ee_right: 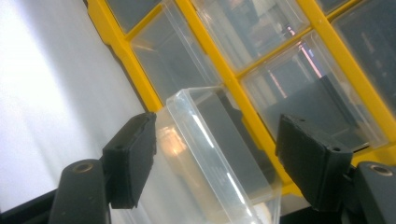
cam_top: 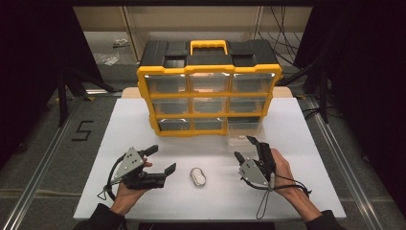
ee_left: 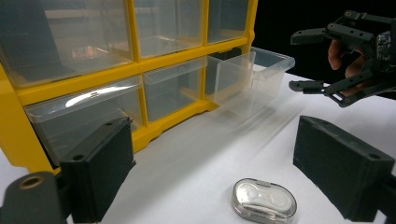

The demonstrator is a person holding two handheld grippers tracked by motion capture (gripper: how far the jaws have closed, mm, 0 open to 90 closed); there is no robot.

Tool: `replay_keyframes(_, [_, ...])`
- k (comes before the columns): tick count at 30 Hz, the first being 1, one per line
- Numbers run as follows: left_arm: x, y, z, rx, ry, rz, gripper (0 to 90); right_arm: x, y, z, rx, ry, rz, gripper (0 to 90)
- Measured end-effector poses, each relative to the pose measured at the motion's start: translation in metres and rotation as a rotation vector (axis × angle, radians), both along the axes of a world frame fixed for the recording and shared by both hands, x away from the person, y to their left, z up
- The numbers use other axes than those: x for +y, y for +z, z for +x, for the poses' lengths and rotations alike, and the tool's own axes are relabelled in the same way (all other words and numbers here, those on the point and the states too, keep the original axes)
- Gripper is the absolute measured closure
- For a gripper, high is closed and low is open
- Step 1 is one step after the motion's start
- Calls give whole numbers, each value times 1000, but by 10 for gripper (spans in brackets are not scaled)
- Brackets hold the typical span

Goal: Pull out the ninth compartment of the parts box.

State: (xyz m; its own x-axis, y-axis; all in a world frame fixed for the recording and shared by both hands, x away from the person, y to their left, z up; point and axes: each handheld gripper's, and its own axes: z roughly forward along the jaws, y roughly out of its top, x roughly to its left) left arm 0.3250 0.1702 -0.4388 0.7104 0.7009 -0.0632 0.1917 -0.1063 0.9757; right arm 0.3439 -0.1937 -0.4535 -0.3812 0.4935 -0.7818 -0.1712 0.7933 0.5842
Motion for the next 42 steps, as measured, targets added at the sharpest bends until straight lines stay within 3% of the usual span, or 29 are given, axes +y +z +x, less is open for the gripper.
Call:
replay_keyframes(13, [0, 0, 0, 1, 1, -1, 117, 5, 11, -3, 148, 16, 182, 283])
replay_keyframes(24, [0, 0, 0, 0, -1, 1, 117, 8, 16, -3, 270, 38, 308, 276])
replay_keyframes(28, [0, 0, 0, 1, -1, -1, 117, 8, 17, -3, 302, 39, 338, 273])
replay_keyframes(36, [-1, 0, 1, 0, -1, 4, 117, 12, 18, -4, 407, 47, 403, 267])
replay_keyframes(42, [-1, 0, 2, 3, 1, 1, 117, 15, 19, -5, 444, 58, 422, 262])
